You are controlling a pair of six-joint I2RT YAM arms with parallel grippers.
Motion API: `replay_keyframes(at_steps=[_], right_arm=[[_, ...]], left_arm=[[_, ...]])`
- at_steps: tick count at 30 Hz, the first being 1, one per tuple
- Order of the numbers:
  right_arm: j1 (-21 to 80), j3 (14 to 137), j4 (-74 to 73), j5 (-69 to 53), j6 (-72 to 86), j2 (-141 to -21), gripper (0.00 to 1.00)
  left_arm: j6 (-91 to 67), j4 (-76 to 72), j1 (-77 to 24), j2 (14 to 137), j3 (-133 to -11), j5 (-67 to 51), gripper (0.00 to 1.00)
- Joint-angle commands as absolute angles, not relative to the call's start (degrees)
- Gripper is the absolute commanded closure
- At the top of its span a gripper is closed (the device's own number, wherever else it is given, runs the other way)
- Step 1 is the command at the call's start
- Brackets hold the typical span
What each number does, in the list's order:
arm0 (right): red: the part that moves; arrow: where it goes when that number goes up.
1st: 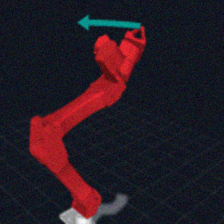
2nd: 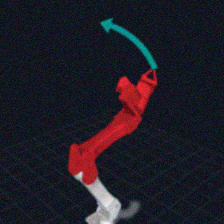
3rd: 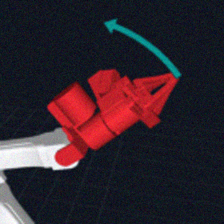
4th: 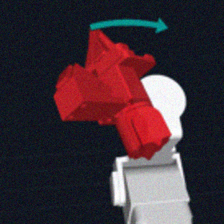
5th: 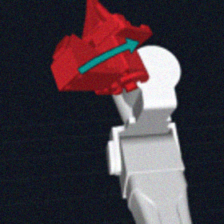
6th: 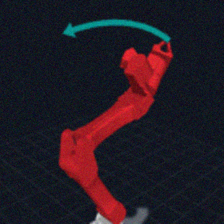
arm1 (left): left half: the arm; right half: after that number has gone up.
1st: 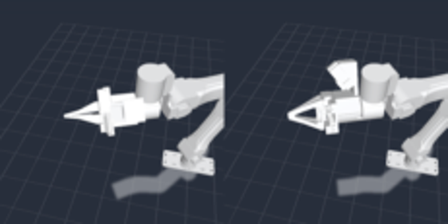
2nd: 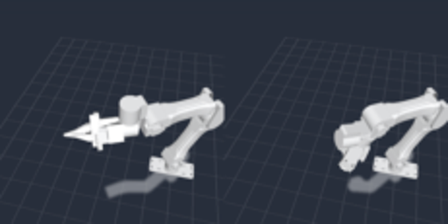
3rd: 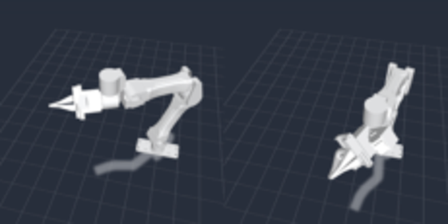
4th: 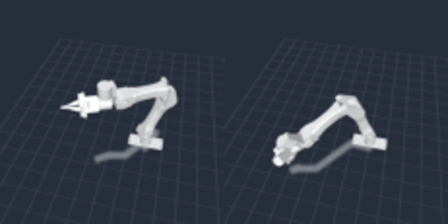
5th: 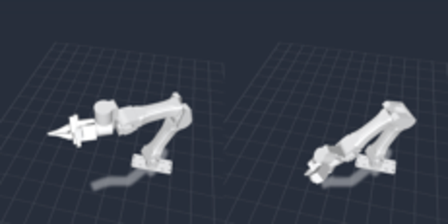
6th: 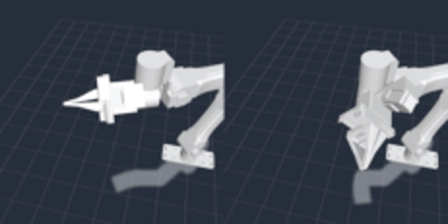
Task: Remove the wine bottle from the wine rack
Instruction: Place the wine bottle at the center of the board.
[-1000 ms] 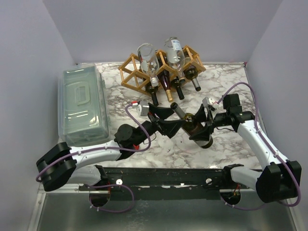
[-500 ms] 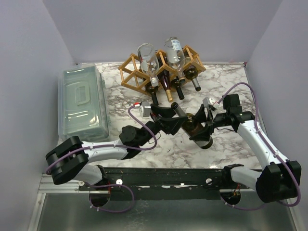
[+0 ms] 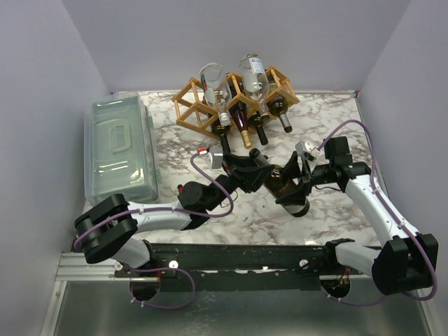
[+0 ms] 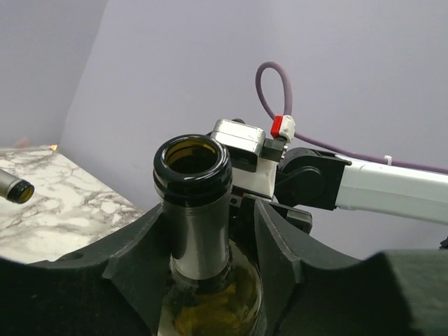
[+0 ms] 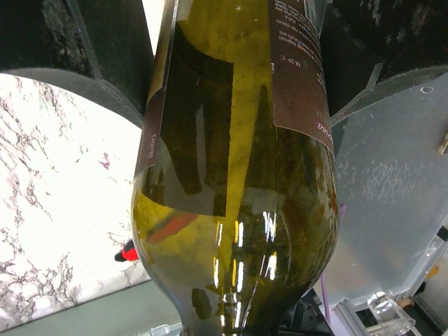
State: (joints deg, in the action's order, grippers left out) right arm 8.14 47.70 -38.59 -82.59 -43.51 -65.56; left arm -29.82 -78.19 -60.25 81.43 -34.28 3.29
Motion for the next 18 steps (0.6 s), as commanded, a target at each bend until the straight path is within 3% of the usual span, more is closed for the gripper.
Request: replay_keyframes(at_steps=[1,4,7,9,10,13,15,18], right_arm=[[7.9,47.6,-36.9,-87.6,-42.9,-65.2,0.87],[7.9,47.6,-36.8,-87.5,-42.9,-65.2,0.87],[7.9,47.4,-36.9,-86.9,-43.0,-65.1,0.86],[7.9,47.4,-36.8,-86.6,-43.0,-64.8,0.84],[7.9,47.3,-36.9,-86.6,-43.0,-64.8,0.79],[7.9,47.2,-37.2,-86.3,-43.2,-64.5,0.41],[7.9,47.3,-38.4,-85.3,-44.8,-64.3,0.22],[7.9,47.6,-39.4,-84.1,-45.5,-63.8,0.13]], left_arm=[[-30.7,-81.7,-60.6,82.7,-35.6,3.5,0.54],[-31.0,-82.1,-60.6,83.4,-35.9,3.1,0.72],[-30.8,-82.3,-60.6,83.9,-36.4,1.9,0.98],[-30.6,-82.3,-60.6,84.0,-36.3,1.4,1.0],[-30.2,-82.3,-60.6,83.9,-36.2,1.2,1.0],[-29.1,-82.2,-60.5,83.3,-35.7,1.0,1.0],[-29.1,-80.3,-60.2,82.6,-35.8,0.9,1.0],[-30.0,-75.0,-59.3,80.9,-36.8,0.0,1.0]])
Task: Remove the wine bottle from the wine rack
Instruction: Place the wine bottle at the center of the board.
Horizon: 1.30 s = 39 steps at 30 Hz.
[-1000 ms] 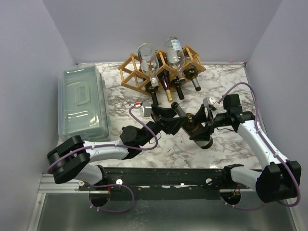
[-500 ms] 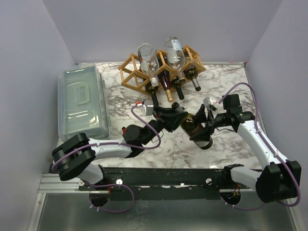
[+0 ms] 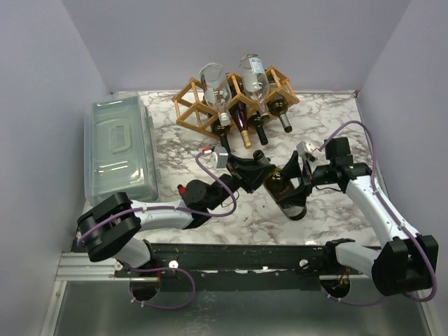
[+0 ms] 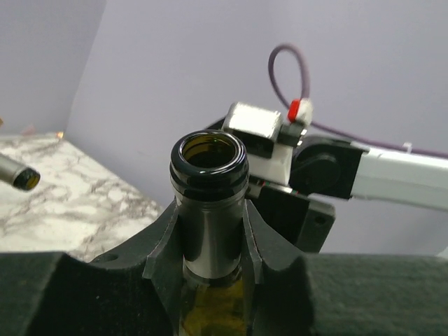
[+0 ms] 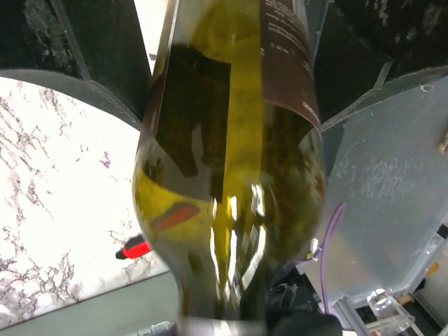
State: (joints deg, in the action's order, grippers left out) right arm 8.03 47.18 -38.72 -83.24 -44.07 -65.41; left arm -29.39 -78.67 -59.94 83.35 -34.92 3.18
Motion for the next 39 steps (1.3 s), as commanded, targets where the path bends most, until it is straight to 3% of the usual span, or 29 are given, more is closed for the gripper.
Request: replay_keyframes(at_steps=[1,2,3,4,24,39], right_arm=[[7.9,47.7,-39.3,-83.8,-45.5,-63.8,0.12],[7.9,47.7,-39.3,-83.7,-45.4,-63.7,0.1],[7.9,47.8,-39.0,-83.3,-44.8,-63.9,0.01],[7.9,47.9,-38.8,-83.0,-44.1,-64.0,0.0],[4.5,51.5,-43.4,-82.6,-45.9,-62.7,0.0],[3.0,50.6,-36.9,-77.8,-39.6,-62.3,0.0]], left_arm=[[-29.9,-74.3,-59.2,80.5,-36.9,0.0,1.0],[-29.9,-73.5,-59.0,80.1,-37.1,-1.5,1.0],[-29.9,-72.6,-58.8,79.8,-37.3,-2.2,1.0],[-29.7,-71.7,-58.8,79.3,-37.5,-2.6,1.0],[-10.6,-45.0,-58.5,73.2,-45.4,-5.3,1.0],[-0.4,-41.0,-58.4,80.2,-53.2,-1.3,1.0]])
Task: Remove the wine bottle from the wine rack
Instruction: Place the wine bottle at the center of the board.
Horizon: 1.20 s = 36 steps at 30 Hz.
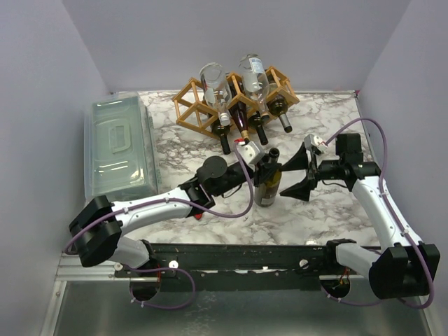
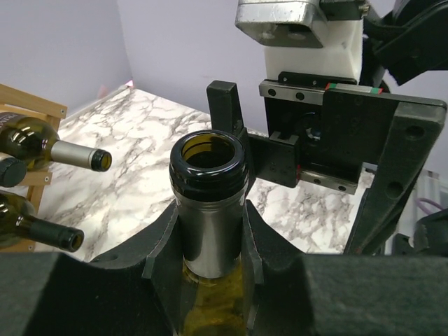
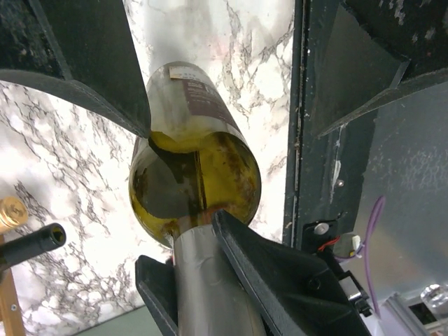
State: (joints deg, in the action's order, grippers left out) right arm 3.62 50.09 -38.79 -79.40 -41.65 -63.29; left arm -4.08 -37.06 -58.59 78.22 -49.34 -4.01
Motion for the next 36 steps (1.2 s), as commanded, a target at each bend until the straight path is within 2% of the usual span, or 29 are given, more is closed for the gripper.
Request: replay_keyframes(at_steps=[1,10,18,34,35,36], right_arm=[[2.9,50.6,-36.8,-77.8,-39.5,-62.2,0.01],[2.3,49.6,-30.9,-74.5,-32.8,-62.0,0.0],[2.2,49.1,-28.7,-73.2,-30.6,-62.3,0.0],[2.2,48.8,-28.4,-73.2,-30.6,-63.0,0.01],[2.2,48.9,-28.4,-73.2,-30.6,-63.1,0.01],[2.1,48.8,-28.4,-73.2,-30.6,-63.2,0.0]], left_arm=[[-0.3,-41.1,-58.4,80.7,-53.6,-1.0,1.0],[2.5,-45.1,-57.6,85.8,-55.6,-0.5,1.0],[1.9,-52.7,-57.6,88.6,-52.8,2.7,1.0],[-2.2,-55.0,-57.5,90.2,-48.8,3.0,1.0],[-2.4,-55.0,-57.5,90.0,-48.6,3.0,0.99],[-2.6,-55.0,-57.5,90.0,-48.3,3.0,0.93]])
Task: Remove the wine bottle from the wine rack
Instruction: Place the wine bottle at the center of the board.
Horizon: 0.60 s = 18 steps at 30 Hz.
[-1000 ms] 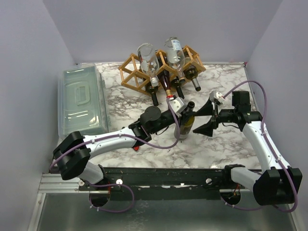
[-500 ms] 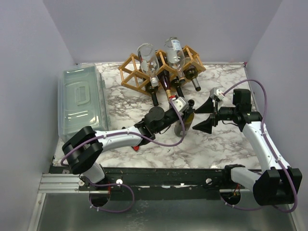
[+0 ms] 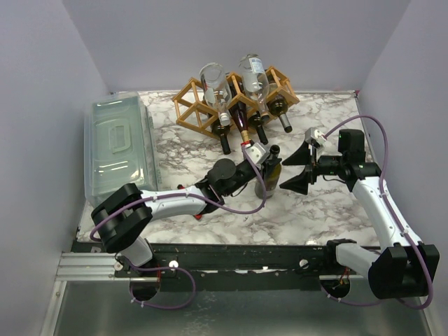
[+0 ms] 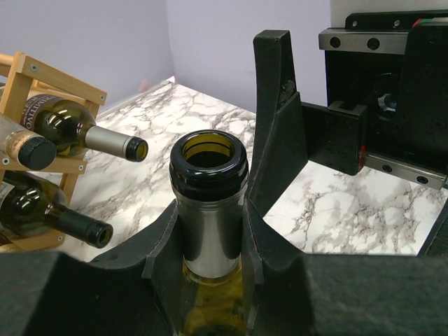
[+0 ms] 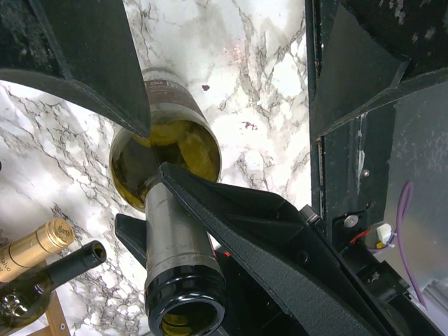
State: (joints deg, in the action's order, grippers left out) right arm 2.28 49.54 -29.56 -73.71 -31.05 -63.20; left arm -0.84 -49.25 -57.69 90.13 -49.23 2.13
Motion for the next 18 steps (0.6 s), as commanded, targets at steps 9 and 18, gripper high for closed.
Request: replay_keyframes(at_steps=[9,18], right_arm=[[2.1,48.9,-28.3,-72.9,-30.6,-63.6,0.01],[2.1,48.5,-29.1,-73.9,-31.7,-63.7,0.0]], left_arm=[[-3.4,-55.0,-57.5,88.9,-46.6,1.0,0.52],[-4.6,-55.0,-57.6,87.1,-44.7,-1.8,0.27]])
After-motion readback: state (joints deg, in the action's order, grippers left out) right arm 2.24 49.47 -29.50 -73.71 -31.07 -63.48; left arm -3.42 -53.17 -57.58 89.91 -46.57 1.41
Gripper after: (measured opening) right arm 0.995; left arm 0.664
